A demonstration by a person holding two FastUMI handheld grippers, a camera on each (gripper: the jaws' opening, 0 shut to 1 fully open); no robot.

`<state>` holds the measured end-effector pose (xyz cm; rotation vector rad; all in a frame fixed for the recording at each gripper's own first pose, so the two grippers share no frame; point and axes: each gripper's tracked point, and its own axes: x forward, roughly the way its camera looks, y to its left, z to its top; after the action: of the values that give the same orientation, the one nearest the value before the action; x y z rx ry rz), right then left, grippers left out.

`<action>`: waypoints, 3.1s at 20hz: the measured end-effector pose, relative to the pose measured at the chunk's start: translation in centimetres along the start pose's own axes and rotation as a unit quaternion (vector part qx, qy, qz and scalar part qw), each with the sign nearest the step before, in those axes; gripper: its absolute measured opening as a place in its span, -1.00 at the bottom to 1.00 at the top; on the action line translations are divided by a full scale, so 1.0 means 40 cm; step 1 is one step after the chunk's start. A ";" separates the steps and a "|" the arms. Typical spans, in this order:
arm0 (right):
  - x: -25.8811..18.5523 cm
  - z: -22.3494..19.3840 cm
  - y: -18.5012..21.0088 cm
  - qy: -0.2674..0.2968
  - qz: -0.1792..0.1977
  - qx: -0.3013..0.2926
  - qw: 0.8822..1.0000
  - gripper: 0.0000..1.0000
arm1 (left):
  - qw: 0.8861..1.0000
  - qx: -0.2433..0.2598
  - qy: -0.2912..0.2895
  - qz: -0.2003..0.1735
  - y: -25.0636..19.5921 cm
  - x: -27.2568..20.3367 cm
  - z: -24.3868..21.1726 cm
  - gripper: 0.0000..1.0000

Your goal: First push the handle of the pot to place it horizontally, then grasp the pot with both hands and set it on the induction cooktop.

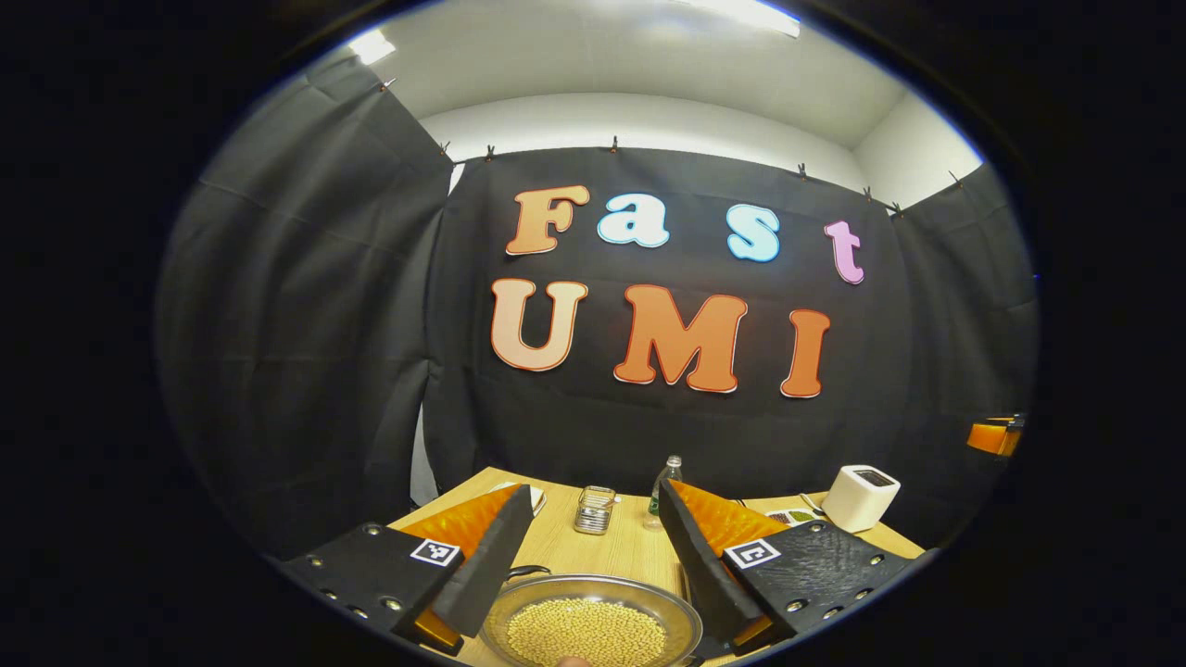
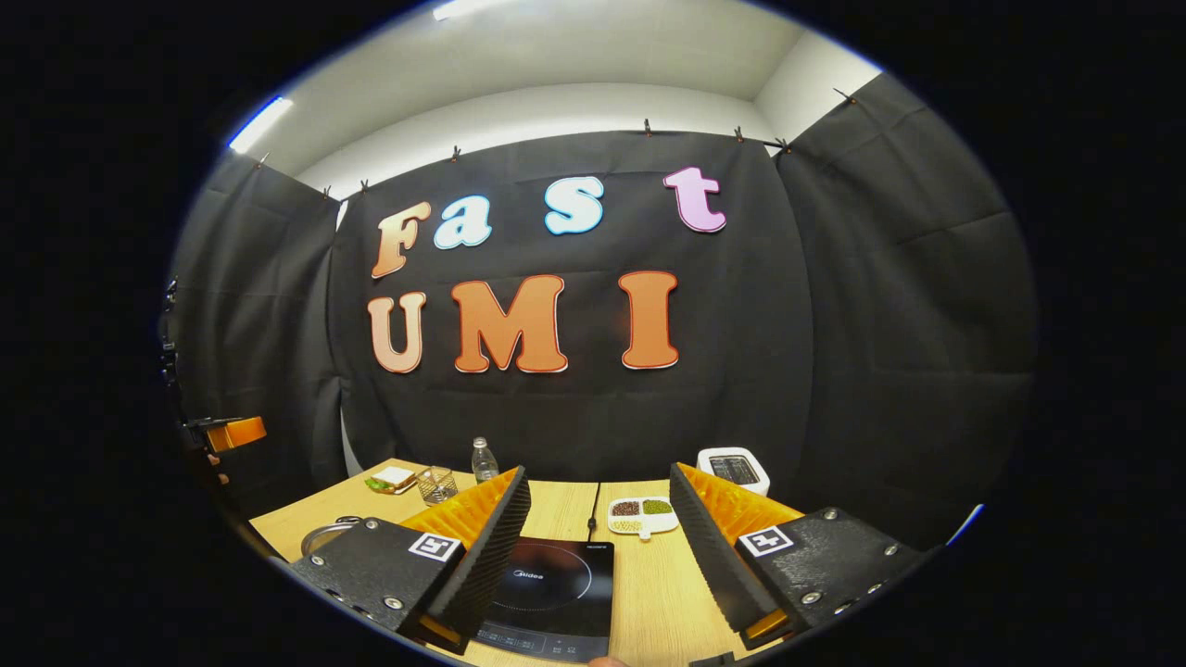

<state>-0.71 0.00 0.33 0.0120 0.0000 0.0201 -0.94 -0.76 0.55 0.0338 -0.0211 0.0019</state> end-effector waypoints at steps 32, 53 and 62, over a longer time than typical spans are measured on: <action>-0.016 0.006 -0.044 -0.017 -0.022 -0.013 1.000 0.87 | 0.998 -0.018 -0.004 -0.054 -0.029 -0.021 -0.011 -0.17; -0.007 -0.014 -0.052 -0.008 -0.027 -0.001 1.000 0.87 | 0.988 0.016 0.097 -0.119 -0.092 -0.057 -0.222 -0.96; 0.004 -0.039 -0.041 0.000 -0.024 -0.001 1.000 0.87 | 0.975 0.023 0.173 -0.137 -0.106 -0.086 -0.383 -0.96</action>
<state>-0.51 -1.64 -1.24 0.0106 -0.0007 -0.0288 -4.04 -4.48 -14.98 0.0817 0.3319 -0.2681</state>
